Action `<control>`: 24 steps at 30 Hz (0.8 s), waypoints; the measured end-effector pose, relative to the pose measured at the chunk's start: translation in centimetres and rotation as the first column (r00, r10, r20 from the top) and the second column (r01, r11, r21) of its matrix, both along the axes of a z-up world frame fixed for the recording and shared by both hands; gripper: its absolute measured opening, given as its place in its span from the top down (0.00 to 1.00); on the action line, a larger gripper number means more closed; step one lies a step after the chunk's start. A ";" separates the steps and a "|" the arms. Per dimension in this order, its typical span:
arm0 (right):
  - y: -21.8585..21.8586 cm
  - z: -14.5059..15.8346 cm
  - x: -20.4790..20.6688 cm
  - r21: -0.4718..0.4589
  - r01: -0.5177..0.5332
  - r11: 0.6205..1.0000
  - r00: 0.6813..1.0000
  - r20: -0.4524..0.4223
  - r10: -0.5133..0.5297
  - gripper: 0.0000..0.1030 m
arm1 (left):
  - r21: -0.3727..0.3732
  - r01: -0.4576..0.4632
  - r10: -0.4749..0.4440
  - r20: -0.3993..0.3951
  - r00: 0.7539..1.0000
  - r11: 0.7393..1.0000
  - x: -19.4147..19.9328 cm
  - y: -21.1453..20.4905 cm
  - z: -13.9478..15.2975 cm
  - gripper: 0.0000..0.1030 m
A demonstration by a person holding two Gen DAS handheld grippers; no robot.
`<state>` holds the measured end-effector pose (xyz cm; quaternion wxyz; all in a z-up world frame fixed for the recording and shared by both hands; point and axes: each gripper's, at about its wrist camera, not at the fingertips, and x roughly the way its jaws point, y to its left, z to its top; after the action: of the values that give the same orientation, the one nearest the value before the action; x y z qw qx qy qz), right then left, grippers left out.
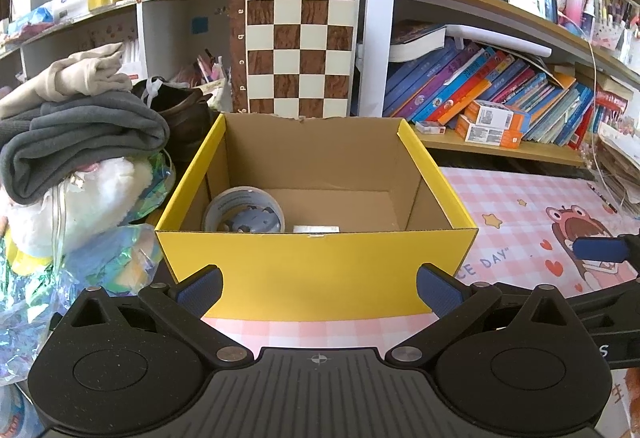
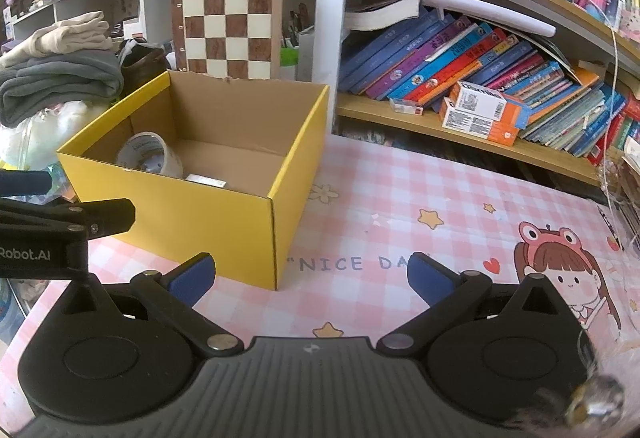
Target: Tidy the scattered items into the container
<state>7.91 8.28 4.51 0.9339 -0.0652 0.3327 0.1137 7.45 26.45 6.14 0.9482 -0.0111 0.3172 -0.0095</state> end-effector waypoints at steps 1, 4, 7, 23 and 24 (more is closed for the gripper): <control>-0.2 0.0 -0.1 -0.001 0.008 1.000 1.000 0.001 -0.008 0.00 | 0.011 -0.006 0.006 0.001 1.000 1.000 0.0 -0.2 0.0 0.00; -1.1 0.0 -0.5 0.002 0.041 0.999 0.999 0.008 -0.041 0.00 | 0.041 -0.013 0.013 -0.002 1.000 0.999 -0.2 -0.7 -0.2 0.00; -2.3 0.2 -1.0 0.011 0.082 0.997 0.996 0.014 -0.083 0.00 | 0.058 0.017 -0.016 -0.013 1.000 0.998 -0.5 -1.8 -0.5 0.00; -6.3 -0.2 -4.6 0.026 0.206 0.978 0.979 -0.012 -0.206 0.00 | 0.071 0.084 -0.081 -0.045 0.996 0.994 -1.7 -6.7 -1.4 0.00; -6.4 -0.2 -4.7 0.027 0.208 0.978 0.978 -0.012 -0.207 0.00 | 0.074 0.084 -0.081 -0.044 0.996 0.994 -1.8 -6.8 -1.3 0.00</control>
<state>3.18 1.92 4.32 0.9400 -0.0167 0.3402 0.0206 5.65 19.67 4.82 0.9401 0.0379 0.3368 -0.0365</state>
